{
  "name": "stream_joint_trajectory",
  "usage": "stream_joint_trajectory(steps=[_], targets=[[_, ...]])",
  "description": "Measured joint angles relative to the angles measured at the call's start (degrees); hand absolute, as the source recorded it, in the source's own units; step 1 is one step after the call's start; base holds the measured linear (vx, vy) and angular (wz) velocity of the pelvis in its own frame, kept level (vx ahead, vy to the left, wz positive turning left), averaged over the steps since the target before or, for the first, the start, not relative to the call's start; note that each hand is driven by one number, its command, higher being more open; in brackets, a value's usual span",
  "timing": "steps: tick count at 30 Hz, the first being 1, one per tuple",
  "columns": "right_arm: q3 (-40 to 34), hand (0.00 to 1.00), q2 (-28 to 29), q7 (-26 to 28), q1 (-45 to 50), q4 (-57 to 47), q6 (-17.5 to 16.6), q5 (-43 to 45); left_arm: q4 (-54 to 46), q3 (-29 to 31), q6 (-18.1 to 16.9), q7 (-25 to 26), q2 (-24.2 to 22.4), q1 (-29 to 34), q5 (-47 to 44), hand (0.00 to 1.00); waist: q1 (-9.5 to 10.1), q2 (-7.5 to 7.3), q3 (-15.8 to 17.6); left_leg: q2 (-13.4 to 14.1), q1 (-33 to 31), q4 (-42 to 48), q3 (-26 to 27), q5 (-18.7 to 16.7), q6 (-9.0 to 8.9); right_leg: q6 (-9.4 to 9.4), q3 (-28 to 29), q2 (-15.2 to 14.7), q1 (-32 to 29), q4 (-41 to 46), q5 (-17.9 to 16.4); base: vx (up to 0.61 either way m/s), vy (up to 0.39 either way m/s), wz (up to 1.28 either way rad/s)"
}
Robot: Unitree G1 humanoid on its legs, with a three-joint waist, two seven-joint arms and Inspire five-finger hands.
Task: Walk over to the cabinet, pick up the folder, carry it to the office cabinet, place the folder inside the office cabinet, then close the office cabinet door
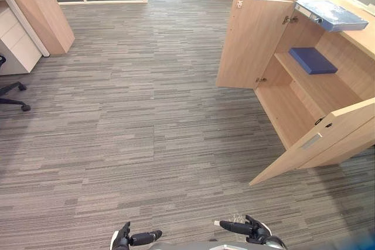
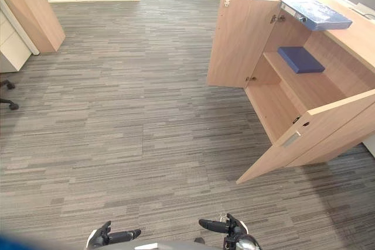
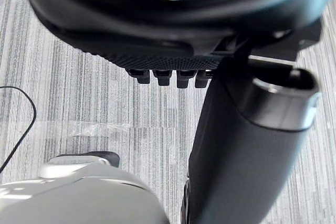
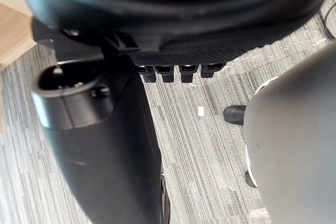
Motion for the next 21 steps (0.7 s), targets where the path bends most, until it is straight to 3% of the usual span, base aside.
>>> stream_joint_trajectory(steps=[1,2,3,5,7,9,11,12,13,14,16,19,20,21], targets=[[-0.04,1.0,-0.35,-0.1,-0.09,0.01,-0.06,0.14,-0.2,0.14,-0.02,0.11,-0.27,-0.08,-0.09,1.0,0.08,0.48,0.35,0.8,-1.84,4.15,1.16,0.06,-0.11,-0.05,0.15,0.02,0.07,0.48,-0.26,-0.05,0.047,-0.05],[-1.24,1.0,-0.87,-0.28,-0.23,-0.01,-0.04,0.65,-0.88,2.3,-0.48,0.19,-1.43,-0.12,-0.62,1.0,0.14,1.49,1.17,2.47,-4.69,11.61,3.28,0.78,-1.36,-0.25,0.39,-0.06,0.73,1.42,-0.88,0.03,0.076,-0.09],[-3.88,1.0,-0.99,-0.54,-0.25,0.11,0.2,1.95,-1.12,4.87,-1.38,0.28,-2.36,-0.14,-1.04,1.0,0.27,2.24,1.89,5.32,-7.3,18.28,6.44,-1.79,0.78,-0.37,0.75,-0.54,1.85,2.04,-1.73,0.06,0.084,-0.09],[-5.75,1.0,-1.11,-0.89,-0.31,0.3,0.38,2.07,-1.45,6.01,-1.98,0.34,-2.77,-0.07,-1.22,1.0,0.44,2.42,2.02,7.15,-8.63,19.22,8.0,-3.7,1.84,-0.06,1.24,-1.44,2.14,2.57,-2.25,0.07,0.092,-0.11],[-7.53,1.0,-1.47,-1.17,-0.71,1.8,0.8,3.01,-2.15,6.06,-2.42,0.26,-2.64,-0.07,-2.24,1.0,0.78,2.01,2.28,8.38,-9.5,11.28,8.58,-3.84,1.71,1.22,2.38,-4.15,1.68,3.04,-3.08,0.13,0.207,-0.23],[-8.72,1.0,-1.62,-1.3,-0.67,2.1,0.96,3.96,-2.14,6.06,-2.4,0.19,-2.45,-0.16,-2.22,1.0,0.7,1.79,2.42,7.99,-9.44,0.57,6.49,-1.49,0.77,2.88,3.09,-6.94,1.8,3.16,-4.0,0.2,0.281,-0.16],[-10.0,1.0,-1.74,-1.59,-0.67,2.17,1.54,3.94,-2.15,6.16,-2.4,0.33,-2.51,0.0,-2.17,1.0,0.37,1.82,2.47,7.74,-9.06,-13.16,3.02,4.53,-0.96,6.26,3.43,-10.23,2.16,3.5,-5.09,0.3,0.416,-0.02],[-10.94,1.0,-1.51,-1.75,-0.64,2.16,1.74,3.84,-2.15,6.24,-2.39,0.37,-2.77,0.11,-2.13,1.0,0.28,1.78,2.54,6.64,-7.73,-15.95,3.61,12.17,-2.32,8.58,3.21,-12.53,3.23,3.61,-6.15,0.33,0.45,0.02],[-11.33,1.0,-1.24,-1.85,-0.73,2.28,1.81,3.76,-2.23,6.6,-2.39,0.57,-2.56,-0.04,-2.08,1.0,0.4,1.11,3.09,5.36,-7.14,-15.43,5.06,14.6,0.25,9.66,2.81,-14.12,4.08,3.75,-6.84,0.35,0.417,0.0],[-12.62,1.0,0.1,-1.76,-1.53,2.38,1.84,3.09,-2.28,6.92,-2.38,1.18,-2.16,-0.49,-2.0,1.0,0.48,0.31,3.63,4.7,-7.92,-12.01,5.57,11.6,1.21,9.42,2.89,-15.08,4.32,5.62,-6.68,0.37,0.334,-0.13],[-16.82,1.0,0.79,-1.71,-1.9,2.45,1.87,0.49,-2.66,7.86,-2.26,1.43,-2.35,0.22,-0.69,1.0,1.01,0.13,2.85,3.88,-8.48,-4.71,6.67,5.45,2.89,8.98,3.14,-16.22,4.37,8.15,-4.6,0.41,0.335,-0.31],[-18.35,1.0,0.83,-1.6,-1.87,3.52,1.75,-0.66,-2.85,8.41,-2.09,1.27,-2.34,2.1,0.87,1.0,1.33,-0.67,-0.5,0.05,-4.6,-6.51,11.07,2.14,5.5,6.96,5.96,-20.97,2.14,12.11,-2.39,0.41,0.315,-0.56],[-18.34,1.0,-0.09,-1.4,-1.91,3.31,1.57,-0.57,-2.86,8.28,-2.03,1.11,-2.7,2.42,1.73,1.0,1.14,-0.1,-0.96,-1.93,-1.49,-9.22,11.92,1.62,6.11,5.95,5.75,-23.37,-1.16,20.16,-1.59,0.47,0.411,-0.33],[-18.49,1.0,-1.43,-1.41,-1.92,2.62,1.33,-0.52,-2.79,7.55,-2.0,0.92,-3.39,2.42,1.9,1.0,0.67,0.65,-1.36,-3.8,2.12,-11.87,12.16,1.34,6.92,2.04,3.13,-26.45,-5.04,30.45,0.44,0.45,0.405,-0.2]])
